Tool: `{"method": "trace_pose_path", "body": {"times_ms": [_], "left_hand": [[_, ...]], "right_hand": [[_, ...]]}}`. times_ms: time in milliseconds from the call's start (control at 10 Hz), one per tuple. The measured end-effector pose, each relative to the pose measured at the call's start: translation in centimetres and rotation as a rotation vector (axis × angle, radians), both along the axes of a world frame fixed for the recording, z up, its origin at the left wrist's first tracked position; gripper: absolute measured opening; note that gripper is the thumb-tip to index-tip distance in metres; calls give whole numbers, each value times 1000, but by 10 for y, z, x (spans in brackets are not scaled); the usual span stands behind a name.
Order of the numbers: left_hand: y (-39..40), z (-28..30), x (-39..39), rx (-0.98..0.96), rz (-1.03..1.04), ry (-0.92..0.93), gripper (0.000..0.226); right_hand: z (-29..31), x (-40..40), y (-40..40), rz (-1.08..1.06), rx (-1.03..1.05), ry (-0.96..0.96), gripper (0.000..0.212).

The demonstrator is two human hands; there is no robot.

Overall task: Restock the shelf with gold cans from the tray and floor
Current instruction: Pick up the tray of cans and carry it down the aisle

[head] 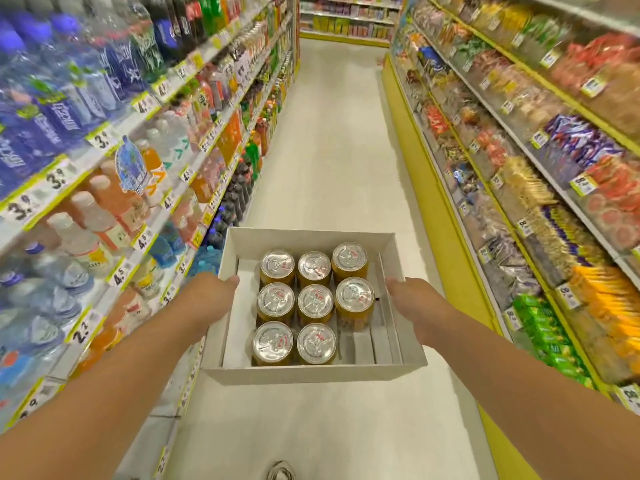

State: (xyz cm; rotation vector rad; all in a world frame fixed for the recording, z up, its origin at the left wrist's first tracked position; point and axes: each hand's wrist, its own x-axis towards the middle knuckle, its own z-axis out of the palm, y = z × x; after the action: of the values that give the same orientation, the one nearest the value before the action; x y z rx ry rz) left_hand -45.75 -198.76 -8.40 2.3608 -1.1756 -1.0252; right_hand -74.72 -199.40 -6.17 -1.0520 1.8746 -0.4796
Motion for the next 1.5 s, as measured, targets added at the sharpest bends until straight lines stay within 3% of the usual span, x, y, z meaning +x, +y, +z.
{"method": "trace_pose_path", "body": {"times_ms": [400,800,900,1000,1200,1400,1500], "left_hand": [[-189,2,8,21,64,-16,57],[-355,-22,24,12,309,23,59],[-393,-27,40,-11,379,43,49],[-421,-42,58,-38,421,57,40],[-462,-44,100,38,487,29,50],[-475,-59,118,34,694,47,42],[-475,-74,116,13,831,58,49]], "right_hand": [[-3,17,-218,94,3,24,47],[-3,40,-443,294,-31,19,45],[-3,62,-489,350,-21,35,45],[-9,87,-529,368,-24,9,45],[-29,143,-610,485,22,29,45],[-57,194,-674,620,99,33,37],[-72,222,-700,749,87,63,34]]}}
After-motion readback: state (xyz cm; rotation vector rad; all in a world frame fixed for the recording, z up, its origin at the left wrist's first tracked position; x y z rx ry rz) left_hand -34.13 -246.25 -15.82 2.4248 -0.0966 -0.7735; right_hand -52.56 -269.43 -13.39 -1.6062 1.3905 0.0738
